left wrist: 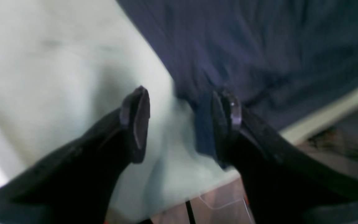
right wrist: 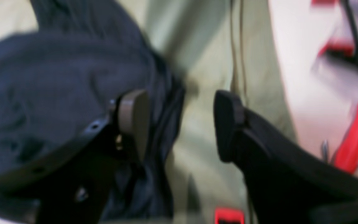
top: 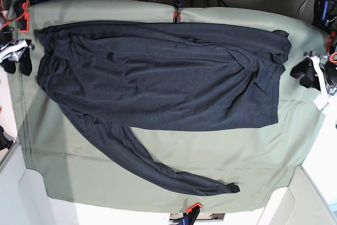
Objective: Fold the T-shirt properly
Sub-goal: 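Grasp the hem corners of the folded shirt with both grippers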
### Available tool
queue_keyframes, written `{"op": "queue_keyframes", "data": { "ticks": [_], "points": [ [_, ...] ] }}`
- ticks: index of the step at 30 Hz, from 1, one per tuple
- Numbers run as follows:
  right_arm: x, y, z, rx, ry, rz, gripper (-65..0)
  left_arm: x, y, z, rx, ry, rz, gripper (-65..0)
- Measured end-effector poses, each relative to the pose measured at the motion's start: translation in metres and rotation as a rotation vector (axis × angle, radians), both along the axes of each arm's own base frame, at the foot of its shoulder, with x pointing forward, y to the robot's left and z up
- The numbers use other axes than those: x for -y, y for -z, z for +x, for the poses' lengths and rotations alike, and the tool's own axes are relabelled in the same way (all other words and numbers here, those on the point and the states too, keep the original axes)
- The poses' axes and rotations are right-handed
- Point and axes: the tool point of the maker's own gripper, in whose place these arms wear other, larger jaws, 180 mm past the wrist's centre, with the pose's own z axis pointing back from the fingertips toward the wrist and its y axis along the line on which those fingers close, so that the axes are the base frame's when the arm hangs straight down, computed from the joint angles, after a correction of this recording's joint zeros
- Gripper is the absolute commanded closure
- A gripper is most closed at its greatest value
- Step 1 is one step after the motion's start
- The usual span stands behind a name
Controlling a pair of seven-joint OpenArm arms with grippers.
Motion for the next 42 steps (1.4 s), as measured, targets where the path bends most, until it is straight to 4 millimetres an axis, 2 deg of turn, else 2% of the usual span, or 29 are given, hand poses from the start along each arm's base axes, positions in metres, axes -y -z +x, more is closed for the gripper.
{"op": "queue_keyframes", "data": {
  "ticks": [3,6,9,12,17,24,27,29,33,38,40,42],
  "points": [
    [-0.006,-0.005,0.023,0.027,-0.015,0.002,-33.6,-0.008,-0.015,0.01,0.065,-0.032,-0.005,-34.4],
    [-0.019,-0.004,0.051,0.05,-0.059,0.003,-33.6,-0.009,-0.019,0.019,0.127,-0.037,0.005,-35.1],
    [-0.026,0.017,0.076,0.003,-0.063,0.016,-33.6,-0.015,-0.017,0.025,0.178,-0.04,0.043,-39.7],
    [-0.037,0.048,0.092,-0.089,-0.083,0.041,-33.6,-0.021,-0.017,0.035,0.27,-0.065,0.039,-40.4],
    [-0.055,0.083,0.095,-0.191,-0.118,0.087,-33.6,-0.04,0.003,0.034,0.29,-0.15,0.029,-40.4],
    [-0.063,0.084,0.095,-0.186,-0.13,0.112,-33.6,-0.051,0.009,0.07,0.35,-0.313,-0.087,-40.3],
    [-0.064,0.084,0.094,-0.188,-0.131,0.114,-33.6,-0.057,0.018,0.083,0.349,-0.396,-0.145,-40.3],
    [-0.064,0.084,0.094,-0.188,-0.131,0.114,-33.6,-0.054,0.023,0.095,0.351,-0.442,-0.196,-40.3],
    [-0.064,0.084,0.094,-0.189,-0.131,0.114,-33.6,-0.036,0.031,0.116,0.342,-0.482,-0.294,-40.3],
    [-0.064,0.085,0.093,-0.191,-0.132,0.114,-33.6,0.01,0.078,0.121,0.241,-0.406,-0.273,-40.3],
    [-0.064,0.085,0.093,-0.191,-0.133,0.114,-33.5,0.02,0.081,0.128,0.251,-0.38,-0.255,-40.3],
    [-0.064,0.085,0.093,-0.191,-0.133,0.114,-33.5,0.018,0.08,0.135,0.252,-0.398,-0.228,-40.3]
  ]
}}
